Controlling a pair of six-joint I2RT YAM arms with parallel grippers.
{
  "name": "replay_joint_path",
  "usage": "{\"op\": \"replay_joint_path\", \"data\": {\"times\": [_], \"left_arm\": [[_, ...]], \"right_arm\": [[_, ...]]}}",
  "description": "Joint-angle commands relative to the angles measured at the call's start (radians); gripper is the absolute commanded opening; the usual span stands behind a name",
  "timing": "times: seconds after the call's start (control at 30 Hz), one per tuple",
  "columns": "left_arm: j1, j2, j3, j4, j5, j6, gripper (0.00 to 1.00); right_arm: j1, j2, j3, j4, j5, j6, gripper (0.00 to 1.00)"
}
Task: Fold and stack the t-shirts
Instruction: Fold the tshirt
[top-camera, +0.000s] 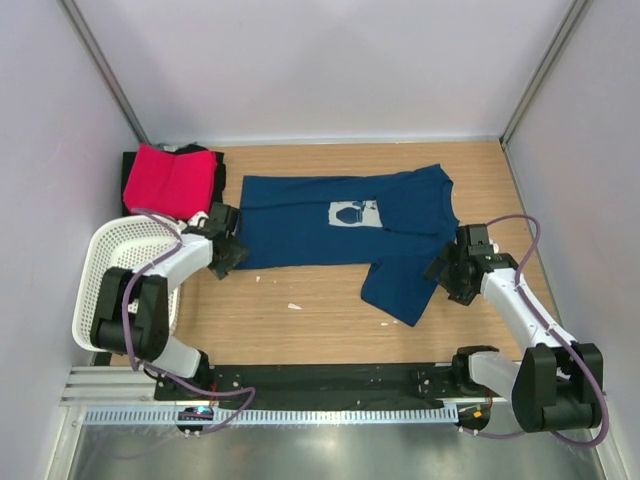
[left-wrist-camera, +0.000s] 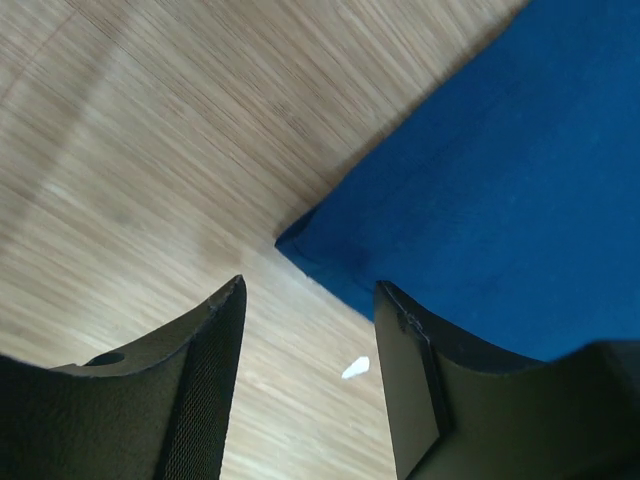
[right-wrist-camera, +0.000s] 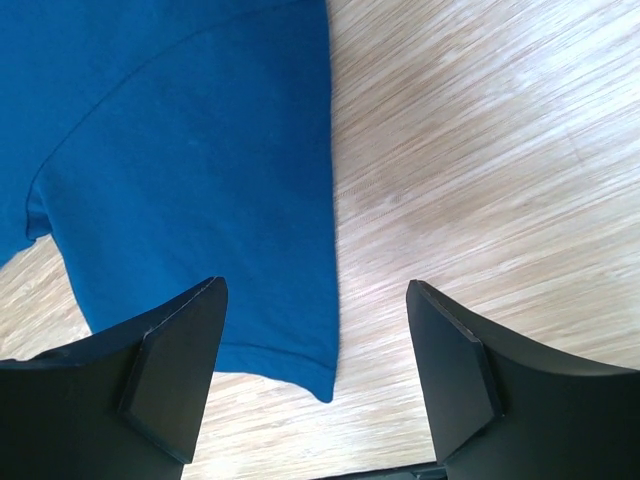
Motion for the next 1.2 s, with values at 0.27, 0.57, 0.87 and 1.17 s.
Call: {"op": "replay_joint_path", "data": {"times": [0.27,0.57,0.87,1.17], "left_arm": [[0.026,0.08,0.005,0.125,-0.09,-0.048,0.48],[0.026,0.114,-0.037,0.158,-0.067,-0.053,0.37],[0.026,0.127,-0.048,0.162,-0.061,-0.059,0.14],[0.028,0.127,-0.054,0.162,-0.061,-0.053,0.0]], "right_arm": [[0.119,0.004,0.0,0.005,-0.061,0.1,0.78],[0.194,-0.005,-0.032,-0.024,-0.035,0.164,0.78],[0.254,0.038,-0.031,-0.106,-0.035,0.169,0.77],[0.305,0.041,-0.06,-0.131,-0.054,0.166,0.68]]}}
